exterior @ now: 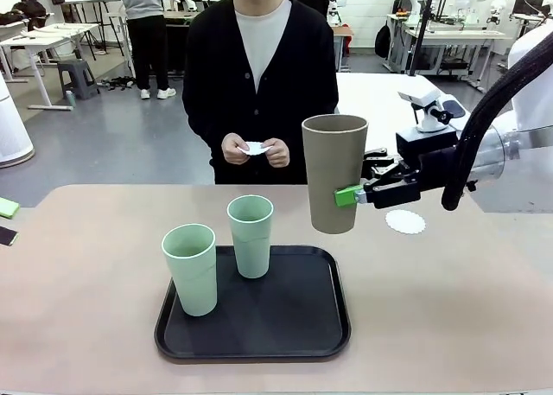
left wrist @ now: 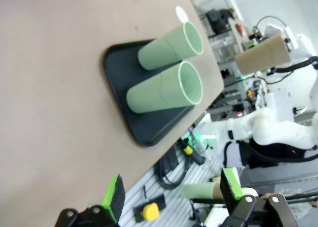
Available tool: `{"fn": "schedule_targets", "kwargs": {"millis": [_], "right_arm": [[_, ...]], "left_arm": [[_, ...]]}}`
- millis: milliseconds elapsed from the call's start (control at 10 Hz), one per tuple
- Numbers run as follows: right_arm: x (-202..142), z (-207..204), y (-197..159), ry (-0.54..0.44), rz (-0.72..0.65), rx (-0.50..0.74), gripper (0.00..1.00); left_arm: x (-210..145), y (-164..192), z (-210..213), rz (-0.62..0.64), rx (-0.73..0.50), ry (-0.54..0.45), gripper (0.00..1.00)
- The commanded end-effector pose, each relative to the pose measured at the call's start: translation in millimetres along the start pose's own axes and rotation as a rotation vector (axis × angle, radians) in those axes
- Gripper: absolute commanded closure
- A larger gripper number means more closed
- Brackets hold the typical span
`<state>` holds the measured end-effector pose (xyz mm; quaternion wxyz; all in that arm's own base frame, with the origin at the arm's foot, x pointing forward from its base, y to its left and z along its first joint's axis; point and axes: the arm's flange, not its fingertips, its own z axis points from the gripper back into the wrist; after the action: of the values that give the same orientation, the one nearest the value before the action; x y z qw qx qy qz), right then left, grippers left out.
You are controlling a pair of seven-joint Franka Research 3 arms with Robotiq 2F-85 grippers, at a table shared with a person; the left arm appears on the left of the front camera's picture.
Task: Place coasters on the table and set cups on them.
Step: Pick up one Reusable plastic cup and place it on a coaster set by the human.
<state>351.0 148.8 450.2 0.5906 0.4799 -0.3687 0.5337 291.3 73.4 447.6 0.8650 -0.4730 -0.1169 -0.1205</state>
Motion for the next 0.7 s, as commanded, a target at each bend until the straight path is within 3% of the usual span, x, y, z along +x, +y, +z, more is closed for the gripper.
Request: {"fn": "schedule_targets", "kwargs": {"millis": [0,400,500,600], "right_arm": [[-1.9,1.6,-0.9,-0.025,0.011,0.016,1.00],[-1.9,1.6,-0.9,-0.025,0.011,0.016,1.00],[-0.4,-0.5,0.4,-0.003,0.000,0.009,0.18],[8.2,34.6,-25.8,-0.035,0.056,0.043,0.18]], "left_arm": [[2.0,-1.5,-1.1,-0.007,-0.012,-0.006,0.00],[2.0,-1.5,-1.1,-0.007,-0.012,-0.006,0.00],[2.0,-1.5,-1.1,-0.007,-0.012,-0.006,0.00],[2.0,-1.5,-1.1,-0.007,-0.012,-0.006,0.00]]}}
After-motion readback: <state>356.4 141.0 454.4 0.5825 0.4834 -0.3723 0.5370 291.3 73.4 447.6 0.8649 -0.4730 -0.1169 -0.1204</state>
